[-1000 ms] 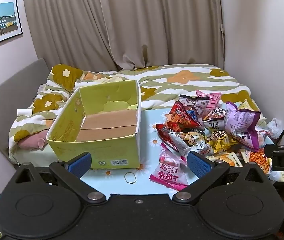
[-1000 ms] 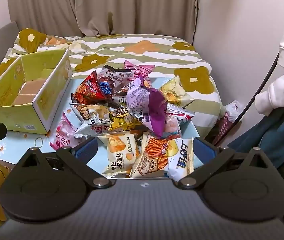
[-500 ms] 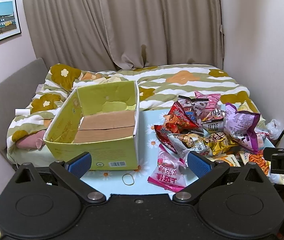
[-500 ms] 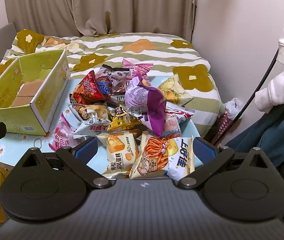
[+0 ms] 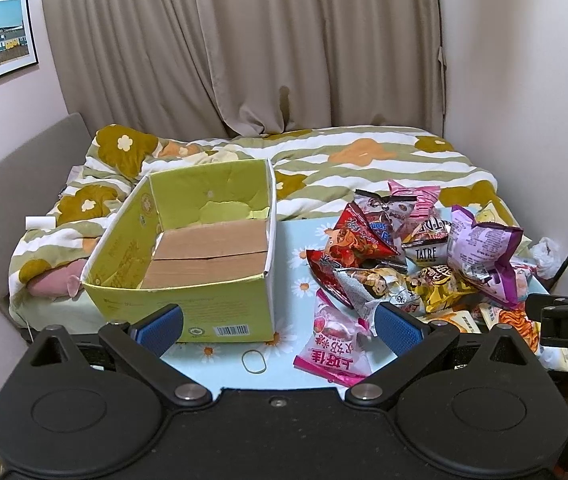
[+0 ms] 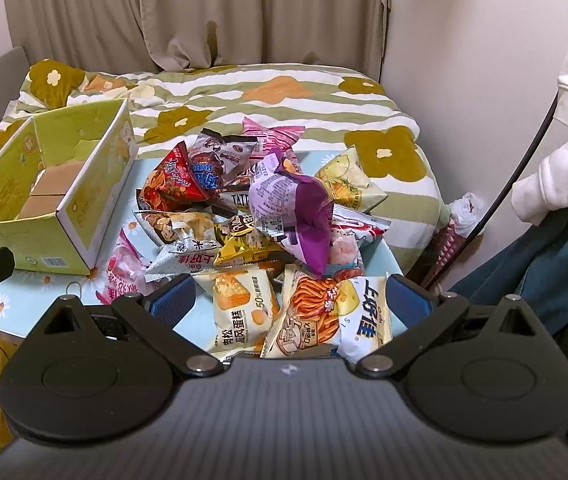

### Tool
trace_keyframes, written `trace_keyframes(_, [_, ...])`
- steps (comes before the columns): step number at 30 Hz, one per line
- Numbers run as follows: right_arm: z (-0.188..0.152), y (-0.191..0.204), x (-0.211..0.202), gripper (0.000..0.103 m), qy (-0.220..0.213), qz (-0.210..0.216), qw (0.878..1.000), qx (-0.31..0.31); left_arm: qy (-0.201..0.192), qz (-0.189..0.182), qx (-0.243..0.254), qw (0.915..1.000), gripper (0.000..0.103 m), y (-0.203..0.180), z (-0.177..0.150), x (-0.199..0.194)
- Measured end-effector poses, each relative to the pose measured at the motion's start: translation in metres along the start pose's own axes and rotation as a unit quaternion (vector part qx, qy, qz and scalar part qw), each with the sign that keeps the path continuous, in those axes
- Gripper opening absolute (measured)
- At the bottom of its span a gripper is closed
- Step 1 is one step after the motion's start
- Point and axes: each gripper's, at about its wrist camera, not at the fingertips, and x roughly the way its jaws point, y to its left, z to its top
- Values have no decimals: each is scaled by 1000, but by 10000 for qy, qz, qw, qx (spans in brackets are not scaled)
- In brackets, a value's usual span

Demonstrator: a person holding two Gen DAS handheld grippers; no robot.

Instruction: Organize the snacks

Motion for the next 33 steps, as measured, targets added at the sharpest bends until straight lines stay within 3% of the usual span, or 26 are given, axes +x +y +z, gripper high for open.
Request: trace_keyframes(33, [0, 1, 1, 103, 12, -23, 9999, 101, 4, -14, 67, 10000, 103, 1, 2, 2])
